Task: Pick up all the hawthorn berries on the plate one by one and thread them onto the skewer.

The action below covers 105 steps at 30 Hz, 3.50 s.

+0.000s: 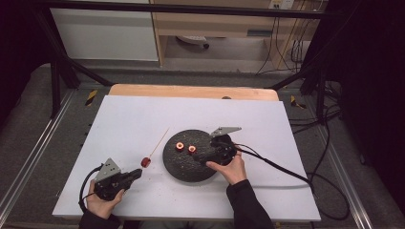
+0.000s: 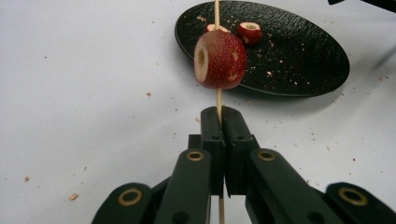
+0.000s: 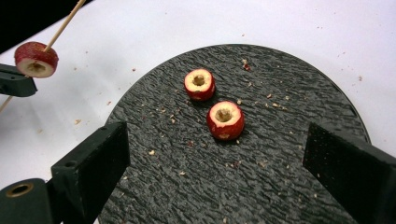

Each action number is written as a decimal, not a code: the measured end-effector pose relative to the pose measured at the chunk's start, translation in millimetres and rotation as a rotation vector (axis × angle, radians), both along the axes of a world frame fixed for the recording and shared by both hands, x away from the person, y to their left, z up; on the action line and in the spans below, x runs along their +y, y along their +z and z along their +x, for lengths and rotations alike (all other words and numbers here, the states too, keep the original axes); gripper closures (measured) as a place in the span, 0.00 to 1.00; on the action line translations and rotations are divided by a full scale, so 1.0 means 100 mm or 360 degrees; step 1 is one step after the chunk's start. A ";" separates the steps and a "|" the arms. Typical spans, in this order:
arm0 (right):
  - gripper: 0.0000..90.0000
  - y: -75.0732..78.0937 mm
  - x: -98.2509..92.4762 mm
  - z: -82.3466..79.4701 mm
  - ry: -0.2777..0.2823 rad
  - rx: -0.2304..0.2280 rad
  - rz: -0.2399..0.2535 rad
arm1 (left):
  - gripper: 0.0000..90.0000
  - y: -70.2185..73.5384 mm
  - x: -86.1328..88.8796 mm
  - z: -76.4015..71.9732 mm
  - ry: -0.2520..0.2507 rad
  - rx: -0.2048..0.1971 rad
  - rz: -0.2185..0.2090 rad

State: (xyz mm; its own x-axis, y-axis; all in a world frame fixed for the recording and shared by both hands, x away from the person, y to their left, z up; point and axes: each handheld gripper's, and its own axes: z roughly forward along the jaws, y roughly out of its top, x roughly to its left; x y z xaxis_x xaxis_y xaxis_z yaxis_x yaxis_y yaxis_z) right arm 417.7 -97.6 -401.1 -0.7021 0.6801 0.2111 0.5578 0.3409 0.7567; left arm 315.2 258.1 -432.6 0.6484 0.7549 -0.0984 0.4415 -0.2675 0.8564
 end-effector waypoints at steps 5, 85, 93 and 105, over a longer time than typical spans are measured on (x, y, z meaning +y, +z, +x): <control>0.10 0.04 0.08 0.09 0.0039 0.0013 -0.0084 | 0.98 -0.03 -0.02 0.00 -0.0010 0.0013 0.0007; 0.68 0.11 0.54 0.63 0.0216 0.0441 -0.0509 | 0.98 -0.08 -0.05 0.02 -0.0039 0.0018 0.0051; 0.68 0.19 0.47 0.54 0.0174 0.0415 -0.0403 | 0.98 -0.08 -0.06 0.01 -0.0041 0.0015 0.0051; 0.68 0.18 0.26 0.33 0.0109 0.0317 -0.0183 | 0.98 -0.08 -0.07 0.01 -0.0044 0.0013 0.0051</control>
